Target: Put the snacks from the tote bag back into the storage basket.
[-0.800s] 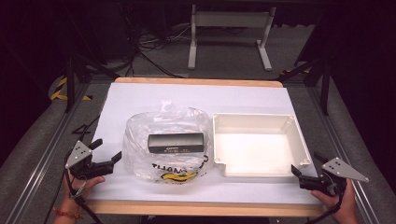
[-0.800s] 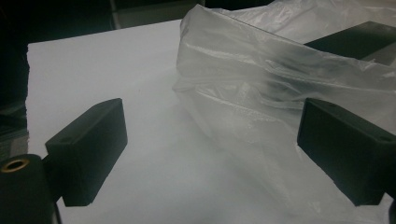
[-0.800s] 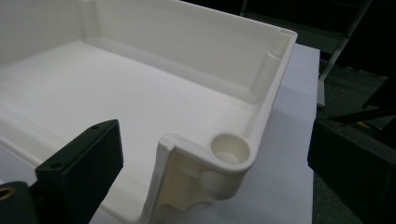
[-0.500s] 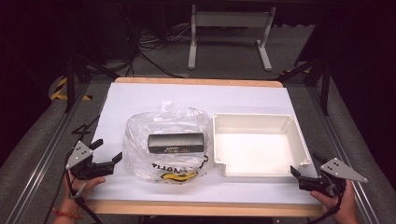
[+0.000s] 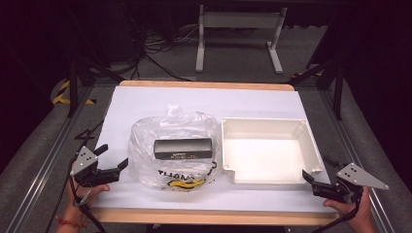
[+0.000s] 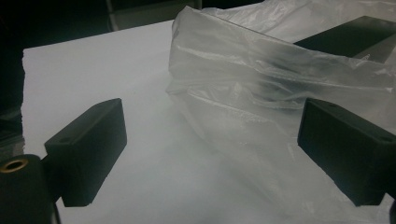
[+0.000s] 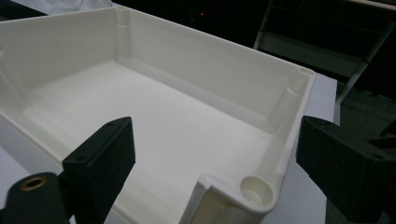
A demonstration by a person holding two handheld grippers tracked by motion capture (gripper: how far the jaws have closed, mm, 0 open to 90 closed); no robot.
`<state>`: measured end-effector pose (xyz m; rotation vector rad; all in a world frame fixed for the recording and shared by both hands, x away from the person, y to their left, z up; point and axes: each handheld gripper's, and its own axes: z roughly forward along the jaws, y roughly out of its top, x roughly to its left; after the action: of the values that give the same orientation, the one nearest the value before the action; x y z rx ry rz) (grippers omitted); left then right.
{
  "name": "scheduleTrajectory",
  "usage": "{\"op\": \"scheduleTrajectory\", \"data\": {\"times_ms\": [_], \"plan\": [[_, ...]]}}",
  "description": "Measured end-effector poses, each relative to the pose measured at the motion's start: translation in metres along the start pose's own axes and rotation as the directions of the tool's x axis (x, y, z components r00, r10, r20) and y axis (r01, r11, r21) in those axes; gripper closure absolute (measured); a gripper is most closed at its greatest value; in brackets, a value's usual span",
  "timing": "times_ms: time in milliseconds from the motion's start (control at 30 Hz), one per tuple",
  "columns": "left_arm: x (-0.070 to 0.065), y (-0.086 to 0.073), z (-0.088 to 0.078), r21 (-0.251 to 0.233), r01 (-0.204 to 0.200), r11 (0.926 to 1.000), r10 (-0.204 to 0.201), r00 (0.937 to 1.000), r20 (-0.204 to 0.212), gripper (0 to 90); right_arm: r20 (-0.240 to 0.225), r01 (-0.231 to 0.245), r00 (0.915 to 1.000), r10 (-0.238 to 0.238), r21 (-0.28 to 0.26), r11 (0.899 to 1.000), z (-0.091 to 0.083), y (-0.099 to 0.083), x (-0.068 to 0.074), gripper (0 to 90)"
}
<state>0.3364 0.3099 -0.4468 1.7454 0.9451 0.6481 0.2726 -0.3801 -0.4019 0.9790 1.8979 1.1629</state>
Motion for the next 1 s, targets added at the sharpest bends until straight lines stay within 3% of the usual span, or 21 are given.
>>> {"op": "scheduleTrajectory", "data": {"times_ms": [100, 433, 500, 633, 833, 1000], "plan": [[0.000, 0.001, 0.001, 0.006, -0.004, 1.0000, 0.004, 1.0000, 0.009, 9.0, -0.023, 0.016, 0.9996, -0.017, -0.020, 1.000, 0.001, 0.004, 0.002, 12.5], [-0.004, 0.000, 0.002, 0.029, -0.023, 0.9993, 0.022, 0.9997, 0.009, 9.0, -0.013, 0.011, 0.9998, -0.012, -0.052, 0.999, 0.007, 0.017, 0.007, 9.5], [-0.004, -0.002, -0.001, 0.032, -0.026, 0.9992, 0.026, 0.9997, 0.002, 9.0, -0.002, 0.032, 0.9995, -0.032, -0.044, 0.999, 0.011, 0.021, 0.010, 10.1], [-0.006, -0.003, -0.004, 0.036, -0.031, 0.9989, 0.031, 0.9995, -0.008, 9.0, -0.092, 0.003, 0.9957, -0.009, -0.061, 0.998, 0.023, 0.026, 0.012, 10.5], [-0.006, -0.004, -0.005, 0.046, -0.042, 0.9981, 0.042, 0.9990, -0.011, 9.1, -0.102, 0.004, 0.9948, -0.009, -0.047, 0.999, 0.027, 0.024, 0.012, 12.0], [-0.006, -0.004, -0.006, 0.043, -0.037, 0.9984, 0.038, 0.9992, -0.013, 9.1, -0.098, 0.055, 0.9934, -0.059, -0.049, 0.997, 0.031, 0.033, 0.016, 15.8]]}}
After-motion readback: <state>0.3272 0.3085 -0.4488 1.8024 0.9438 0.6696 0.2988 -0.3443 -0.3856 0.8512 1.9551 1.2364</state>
